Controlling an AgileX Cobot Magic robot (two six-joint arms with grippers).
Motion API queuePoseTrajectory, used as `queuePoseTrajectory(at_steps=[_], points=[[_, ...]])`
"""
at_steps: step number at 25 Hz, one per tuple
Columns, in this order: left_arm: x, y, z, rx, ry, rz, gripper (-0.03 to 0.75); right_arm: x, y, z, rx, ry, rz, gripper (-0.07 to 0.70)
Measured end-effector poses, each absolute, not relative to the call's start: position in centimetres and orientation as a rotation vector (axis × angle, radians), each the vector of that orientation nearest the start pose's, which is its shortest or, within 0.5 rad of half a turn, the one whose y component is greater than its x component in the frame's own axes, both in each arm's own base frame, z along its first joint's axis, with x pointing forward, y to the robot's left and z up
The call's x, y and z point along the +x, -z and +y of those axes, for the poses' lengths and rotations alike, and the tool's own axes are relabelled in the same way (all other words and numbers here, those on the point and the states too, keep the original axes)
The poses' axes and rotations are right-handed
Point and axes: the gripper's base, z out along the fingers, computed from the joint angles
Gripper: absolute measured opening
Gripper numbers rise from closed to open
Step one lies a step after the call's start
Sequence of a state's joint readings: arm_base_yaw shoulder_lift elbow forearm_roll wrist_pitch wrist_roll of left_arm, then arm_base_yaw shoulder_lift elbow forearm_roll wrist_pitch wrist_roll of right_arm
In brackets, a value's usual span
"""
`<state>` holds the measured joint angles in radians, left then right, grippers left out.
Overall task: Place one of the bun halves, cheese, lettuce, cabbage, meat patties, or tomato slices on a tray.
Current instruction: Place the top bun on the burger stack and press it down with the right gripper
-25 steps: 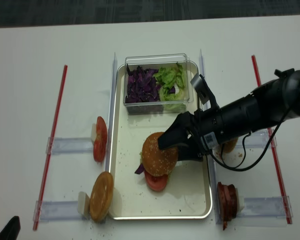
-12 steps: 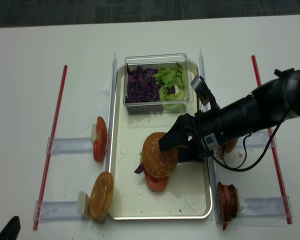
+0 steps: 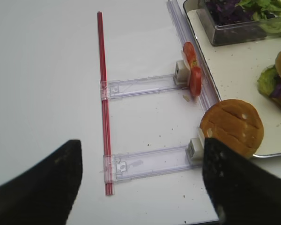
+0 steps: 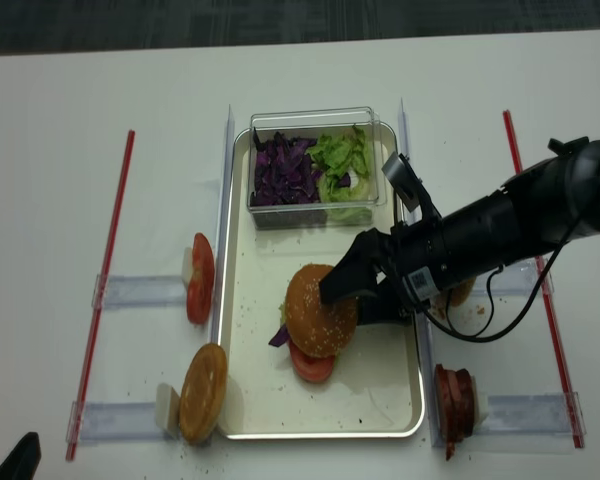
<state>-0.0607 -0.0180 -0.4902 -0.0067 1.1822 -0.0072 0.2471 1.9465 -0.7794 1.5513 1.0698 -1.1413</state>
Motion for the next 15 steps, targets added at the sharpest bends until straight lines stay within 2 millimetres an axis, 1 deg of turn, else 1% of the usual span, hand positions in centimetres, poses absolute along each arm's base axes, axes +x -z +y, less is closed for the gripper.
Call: queuePoseTrajectory(at_steps=[6, 15], points=[[-1.21, -26.49, 0.02, 0.059, 0.047, 2.157, 0.492, 26.87, -11.94, 14.88, -0.161, -1.604, 2.622, 0.580], [-1.21, -26.49, 0.02, 0.059, 0.047, 2.157, 0.492, 26.86, -11.94, 14.88, -0.156, -1.605, 2.625, 0.580]])
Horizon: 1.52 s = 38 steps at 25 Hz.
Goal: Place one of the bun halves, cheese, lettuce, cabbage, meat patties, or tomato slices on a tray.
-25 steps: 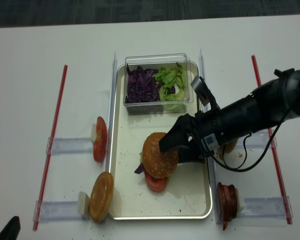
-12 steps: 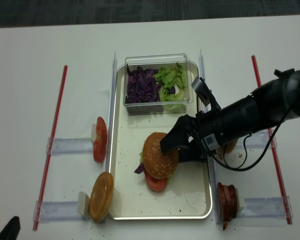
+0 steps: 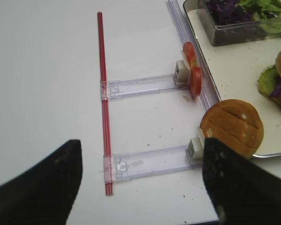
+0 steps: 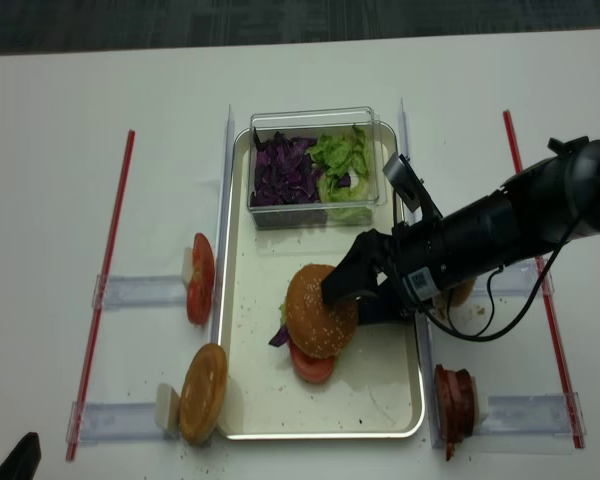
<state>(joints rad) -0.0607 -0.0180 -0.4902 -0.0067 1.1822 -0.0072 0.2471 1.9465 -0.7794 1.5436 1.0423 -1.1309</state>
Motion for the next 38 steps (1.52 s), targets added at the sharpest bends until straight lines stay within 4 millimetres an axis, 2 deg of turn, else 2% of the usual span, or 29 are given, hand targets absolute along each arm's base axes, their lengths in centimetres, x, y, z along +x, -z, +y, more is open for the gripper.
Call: queuePoseTrajectory(at_steps=[7, 15, 26, 33, 38], points=[[-1.2, -26.5, 0.0, 0.059, 0.047, 2.157, 0.492, 27.1, -12.2, 14.9, -0.205, -1.576, 2.662, 0.582], [-1.2, -26.5, 0.0, 0.059, 0.047, 2.157, 0.492, 27.8, -13.4, 14.6, -0.274, -1.435, 2.734, 0.582], [-1.2, -26.5, 0.0, 0.059, 0.047, 2.157, 0.492, 27.8, -15.4, 14.5, -0.296, -1.414, 2.726, 0.582], [-1.2, -26.5, 0.0, 0.059, 0.047, 2.157, 0.492, 27.4, -17.1, 14.4, -0.345, -1.400, 2.698, 0.582], [-1.2, -26.5, 0.0, 0.059, 0.047, 2.157, 0.492, 27.8, -19.1, 14.2, -0.433, -1.308, 2.711, 0.582]])
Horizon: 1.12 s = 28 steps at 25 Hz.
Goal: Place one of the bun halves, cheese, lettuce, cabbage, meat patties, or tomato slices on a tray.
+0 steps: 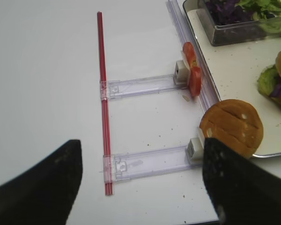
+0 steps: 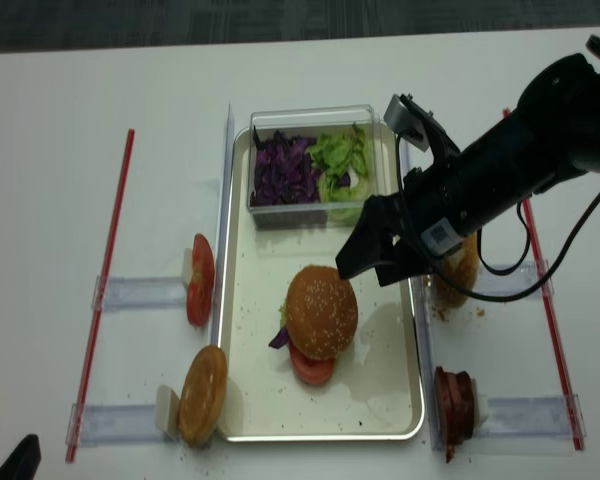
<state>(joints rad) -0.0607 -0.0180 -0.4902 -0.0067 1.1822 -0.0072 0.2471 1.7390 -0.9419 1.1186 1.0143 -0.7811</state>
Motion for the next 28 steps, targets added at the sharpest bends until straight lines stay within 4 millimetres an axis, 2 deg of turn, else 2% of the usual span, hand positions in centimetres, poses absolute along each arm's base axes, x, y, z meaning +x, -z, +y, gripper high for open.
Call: queuePoseTrajectory(at_steps=[11, 18, 23, 28], points=[[-1.2, -26.5, 0.1, 0.058, 0.039, 2.157, 0.492, 29.2, -26.0, 13.1, -0.606, -0.988, 2.804, 0.582], [-1.2, -26.5, 0.0, 0.059, 0.047, 2.157, 0.492, 31.1, -30.0, 11.8, -0.583, -0.658, 2.821, 0.582], [-1.2, -26.5, 0.1, 0.058, 0.039, 2.157, 0.492, 31.8, -31.5, 10.9, -0.581, -0.474, 2.804, 0.582], [-1.2, -26.5, 0.1, 0.058, 0.039, 2.157, 0.492, 32.0, -31.3, 10.0, -0.615, -0.309, 2.819, 0.582]])
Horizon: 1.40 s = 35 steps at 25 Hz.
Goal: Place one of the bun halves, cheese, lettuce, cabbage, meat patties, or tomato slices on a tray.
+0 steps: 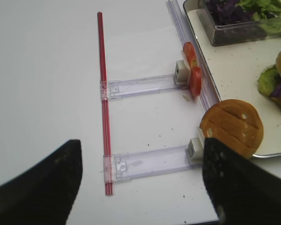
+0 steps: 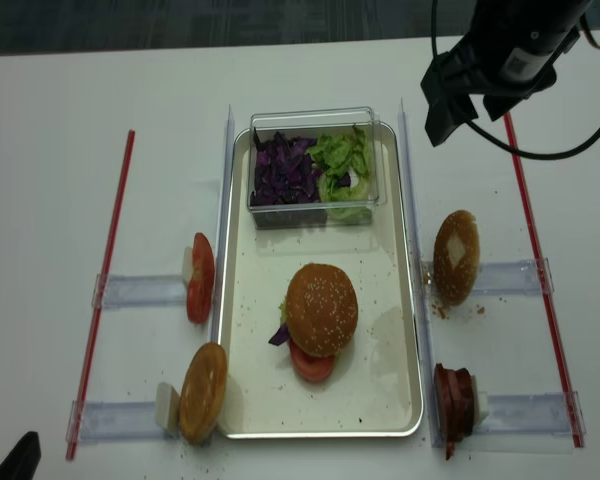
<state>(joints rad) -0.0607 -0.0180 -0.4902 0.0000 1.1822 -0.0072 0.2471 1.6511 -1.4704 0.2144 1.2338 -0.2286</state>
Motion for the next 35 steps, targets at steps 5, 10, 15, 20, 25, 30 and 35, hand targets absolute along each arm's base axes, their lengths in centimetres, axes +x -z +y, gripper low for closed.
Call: queuePoseTrajectory(at_steps=[5, 10, 15, 20, 25, 30, 35], points=[[-1.2, -26.5, 0.0, 0.059, 0.047, 2.157, 0.492, 32.1, -31.2, 9.4, -0.608, -0.224, 2.831, 0.582], [-1.2, -26.5, 0.0, 0.059, 0.047, 2.157, 0.492, 32.1, -31.2, 9.4, -0.607, -0.217, 2.832, 0.577], [-1.2, -26.5, 0.0, 0.059, 0.047, 2.157, 0.492, 32.1, -31.3, 9.6, -0.597, -0.254, 2.832, 0.557], [-1.2, -26.5, 0.1, 0.058, 0.039, 2.157, 0.492, 32.1, -31.3, 9.6, -0.597, -0.252, 2.832, 0.554], [-1.2, -26.5, 0.0, 0.059, 0.047, 2.157, 0.492, 32.2, -31.2, 9.1, -0.558, -0.173, 2.846, 0.554], [-1.2, -26.5, 0.0, 0.059, 0.047, 2.157, 0.492, 32.9, -31.2, 6.3, -0.408, -0.116, 2.871, 0.554], [-1.2, -26.5, 0.0, 0.059, 0.047, 2.157, 0.492, 33.3, -31.2, 3.3, -0.284, -0.086, 2.884, 0.554]])
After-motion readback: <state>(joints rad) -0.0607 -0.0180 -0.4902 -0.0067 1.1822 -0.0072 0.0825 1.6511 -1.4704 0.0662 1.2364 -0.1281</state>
